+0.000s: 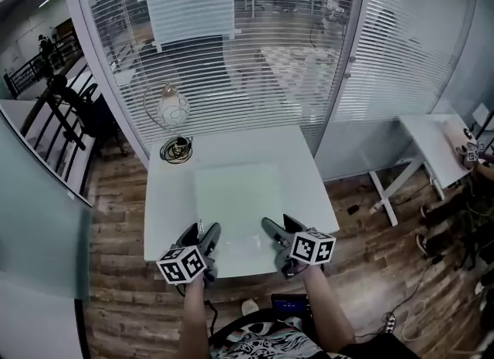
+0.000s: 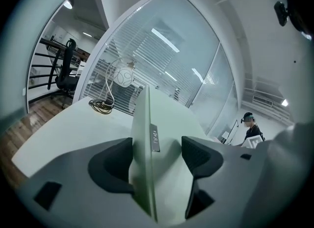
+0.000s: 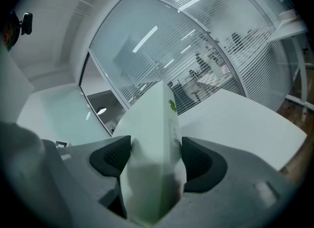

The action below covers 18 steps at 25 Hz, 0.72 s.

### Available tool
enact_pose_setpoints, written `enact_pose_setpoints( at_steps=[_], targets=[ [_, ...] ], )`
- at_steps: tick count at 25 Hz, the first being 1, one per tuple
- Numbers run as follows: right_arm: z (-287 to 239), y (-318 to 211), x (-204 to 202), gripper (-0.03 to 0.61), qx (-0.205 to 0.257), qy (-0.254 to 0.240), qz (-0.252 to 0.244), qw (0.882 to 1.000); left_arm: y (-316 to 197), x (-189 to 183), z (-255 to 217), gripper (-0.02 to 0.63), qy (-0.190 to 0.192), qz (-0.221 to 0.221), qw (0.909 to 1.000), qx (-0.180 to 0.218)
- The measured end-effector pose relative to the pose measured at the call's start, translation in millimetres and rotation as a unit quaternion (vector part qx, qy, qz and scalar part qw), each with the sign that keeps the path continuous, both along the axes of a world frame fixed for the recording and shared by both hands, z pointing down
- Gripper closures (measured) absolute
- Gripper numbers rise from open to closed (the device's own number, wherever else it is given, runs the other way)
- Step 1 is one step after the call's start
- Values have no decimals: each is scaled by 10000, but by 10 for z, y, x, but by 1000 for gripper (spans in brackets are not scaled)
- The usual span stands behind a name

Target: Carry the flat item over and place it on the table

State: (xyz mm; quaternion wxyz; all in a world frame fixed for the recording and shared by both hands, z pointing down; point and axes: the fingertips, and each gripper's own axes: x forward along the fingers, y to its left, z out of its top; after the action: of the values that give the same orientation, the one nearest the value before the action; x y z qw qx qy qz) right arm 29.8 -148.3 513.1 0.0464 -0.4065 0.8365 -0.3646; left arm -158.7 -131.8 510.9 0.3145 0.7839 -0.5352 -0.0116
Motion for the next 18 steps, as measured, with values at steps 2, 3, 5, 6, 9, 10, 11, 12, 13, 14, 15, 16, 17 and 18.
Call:
enact_pose_setpoints(
  at_steps=[2, 3, 5, 6, 9, 10, 11, 12, 13, 14, 15, 16, 17, 18],
  targets=[
    [1, -79, -7, 268, -9, 41, 30, 10000, -89, -11, 12, 304, 27, 24, 10000, -14],
    [-3, -116, -14, 268, -3, 54, 35, 10000, -129, -18, 15, 304, 34, 27, 10000, -18],
    [-14, -183, -21, 268, 26, 62, 43, 10000, -202, -27, 18, 304, 38, 29, 10000, -8],
    [-17, -218, -22, 268, 38, 65, 50, 10000, -241, -29, 18, 304, 39, 37, 10000, 2],
    [-12, -315, -51, 268, 28, 51, 89, 9999, -358, -58, 20, 304, 16, 78, 10000, 7],
    [-12, -348, -66, 270, 23, 41, 103, 9999, -398, -74, 15, 304, 0, 87, 10000, 5],
    [-17, -387, -76, 268, 25, 36, 110, 9999, -440, -85, 5, 305, -10, 87, 10000, 10],
    [-24, -432, -82, 268, 34, 34, 105, 9999, -482, -92, -4, 305, -12, 78, 10000, 19],
    [-27, -480, -85, 268, 43, 34, 91, 9999, -522, -98, -8, 305, -8, 60, 10000, 27],
    [-23, -529, -86, 268, 48, 35, 69, 10000, -561, -100, -5, 305, -3, 39, 10000, 31],
    [-16, -578, -82, 268, 47, 34, 44, 10000, -601, -96, 1, 305, 5, 22, 10000, 32],
    [-7, -625, -74, 268, 38, 31, 20, 10000, -638, -85, 8, 305, 18, 7, 10000, 28],
    [4, -659, -68, 268, 22, 27, -1, 10000, -664, -73, 17, 305, 29, -6, 10000, 16],
    [21, -675, -71, 268, 3, 21, -17, 10000, -674, -74, 32, 306, 30, -22, 10000, -1]
  ],
)
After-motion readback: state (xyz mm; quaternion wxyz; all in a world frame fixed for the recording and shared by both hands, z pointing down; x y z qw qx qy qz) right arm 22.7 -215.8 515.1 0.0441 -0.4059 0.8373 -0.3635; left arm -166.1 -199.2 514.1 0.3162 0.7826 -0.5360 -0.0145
